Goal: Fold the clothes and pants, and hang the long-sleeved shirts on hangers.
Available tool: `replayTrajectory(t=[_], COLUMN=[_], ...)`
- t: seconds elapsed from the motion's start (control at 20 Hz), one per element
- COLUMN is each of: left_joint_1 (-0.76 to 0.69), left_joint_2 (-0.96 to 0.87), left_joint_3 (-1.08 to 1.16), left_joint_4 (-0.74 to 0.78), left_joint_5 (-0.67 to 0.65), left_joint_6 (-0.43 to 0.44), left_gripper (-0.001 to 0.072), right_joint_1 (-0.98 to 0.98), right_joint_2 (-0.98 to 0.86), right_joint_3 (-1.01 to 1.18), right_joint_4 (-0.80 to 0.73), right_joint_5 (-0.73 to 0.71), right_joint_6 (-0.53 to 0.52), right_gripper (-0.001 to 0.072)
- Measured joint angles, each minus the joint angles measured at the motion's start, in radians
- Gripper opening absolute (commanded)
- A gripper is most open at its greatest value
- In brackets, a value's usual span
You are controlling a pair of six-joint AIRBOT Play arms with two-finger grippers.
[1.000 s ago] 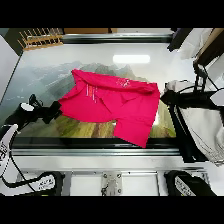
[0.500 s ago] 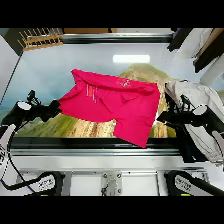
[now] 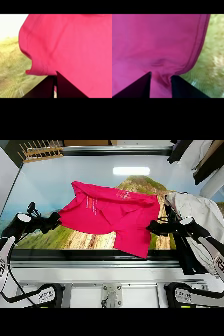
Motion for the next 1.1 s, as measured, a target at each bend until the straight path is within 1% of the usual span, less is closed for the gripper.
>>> replayTrajectory(t=[0.05, 0.2, 0.35, 0.6, 0.8, 0.9, 1.1], left_joint_1=[0.000, 0.005, 0.037, 0.105, 0.148, 0.173, 0.234], left_joint_2=[0.000, 0.007, 0.074, 0.317, 0.567, 0.682, 0.862], left_joint_3=[0.000, 0.001, 0.023, 0.232, 0.431, 0.507, 0.597], left_joint_4=[0.000, 0.000, 0.000, -0.002, -0.002, -0.002, -0.002], left_joint_5=[0.002, 0.002, 0.004, -0.063, -0.088, -0.090, -0.095], left_joint_6=[0.001, 0.002, 0.002, 0.002, 0.002, 0.002, 0.002], left_gripper=[0.0005, 0.0005, 0.0005, 0.0005, 0.0005, 0.0005, 0.0005], right_joint_1=[0.007, 0.017, 0.019, 0.021, 0.021, 0.021, 0.021], right_joint_2=[-0.003, 0.010, 0.074, 0.280, 0.482, 0.587, 0.767], right_joint_3=[0.001, 0.024, 0.103, 0.401, 0.620, 0.679, 0.724], right_joint_4=[0.002, 0.004, -0.031, -0.100, -0.119, -0.122, -0.123], right_joint_5=[-0.004, -0.004, 0.022, 0.110, 0.124, 0.107, 0.082], right_joint_6=[-0.015, -0.053, -0.067, -0.067, -0.066, -0.066, -0.063], right_gripper=[0.0012, 0.0011, 0.0011, 0.0011, 0.0011, 0.0011, 0.0011])
